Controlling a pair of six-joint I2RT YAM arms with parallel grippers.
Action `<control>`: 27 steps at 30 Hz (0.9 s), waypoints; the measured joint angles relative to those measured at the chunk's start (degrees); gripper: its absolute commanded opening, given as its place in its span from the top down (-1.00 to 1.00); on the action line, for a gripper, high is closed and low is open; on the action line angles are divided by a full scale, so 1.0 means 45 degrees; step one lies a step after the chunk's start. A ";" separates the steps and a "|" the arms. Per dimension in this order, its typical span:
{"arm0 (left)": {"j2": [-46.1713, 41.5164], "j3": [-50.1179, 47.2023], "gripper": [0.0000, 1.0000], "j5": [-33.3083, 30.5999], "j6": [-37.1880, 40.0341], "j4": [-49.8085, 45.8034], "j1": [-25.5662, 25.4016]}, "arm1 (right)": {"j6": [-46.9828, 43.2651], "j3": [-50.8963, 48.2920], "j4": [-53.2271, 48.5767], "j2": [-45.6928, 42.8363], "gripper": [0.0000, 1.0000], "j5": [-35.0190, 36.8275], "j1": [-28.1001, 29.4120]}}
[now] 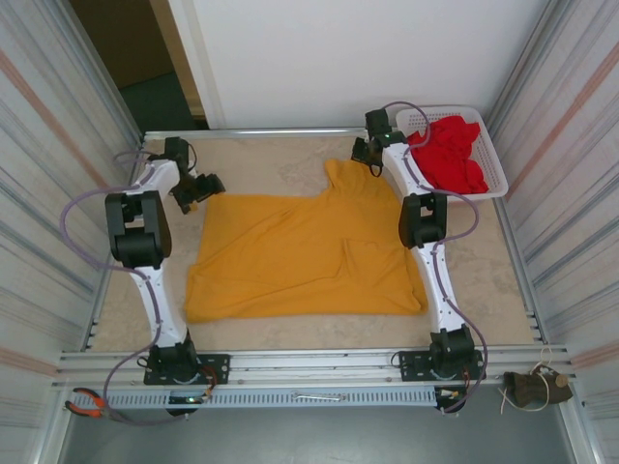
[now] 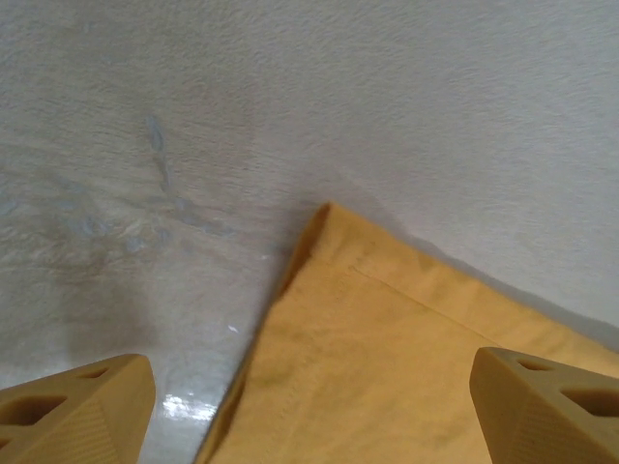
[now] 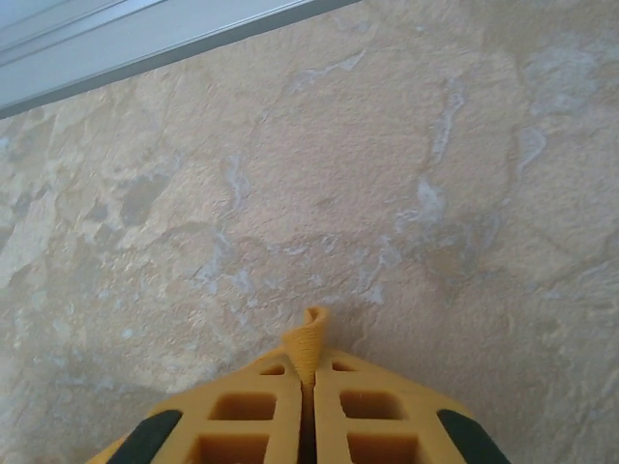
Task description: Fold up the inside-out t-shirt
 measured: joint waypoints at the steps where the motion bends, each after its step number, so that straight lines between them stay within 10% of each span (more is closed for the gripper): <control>1: 0.0160 0.0160 -0.68 -0.0097 0.0078 -0.0102 -0.0034 | 0.0000 0.0000 -0.0005 0.0000 0.98 -0.0005 0.0005; 21: 0.1579 0.2147 -0.03 -0.0646 0.1025 -0.0593 -0.0889 | 0.0063 -0.0219 0.0107 -0.0044 1.00 -0.0617 -0.0112; 27: 0.1603 0.2186 -0.42 -0.0772 0.1035 -0.0593 -0.0899 | 0.0262 -0.0355 0.0078 -0.0165 1.00 -0.0661 -0.0112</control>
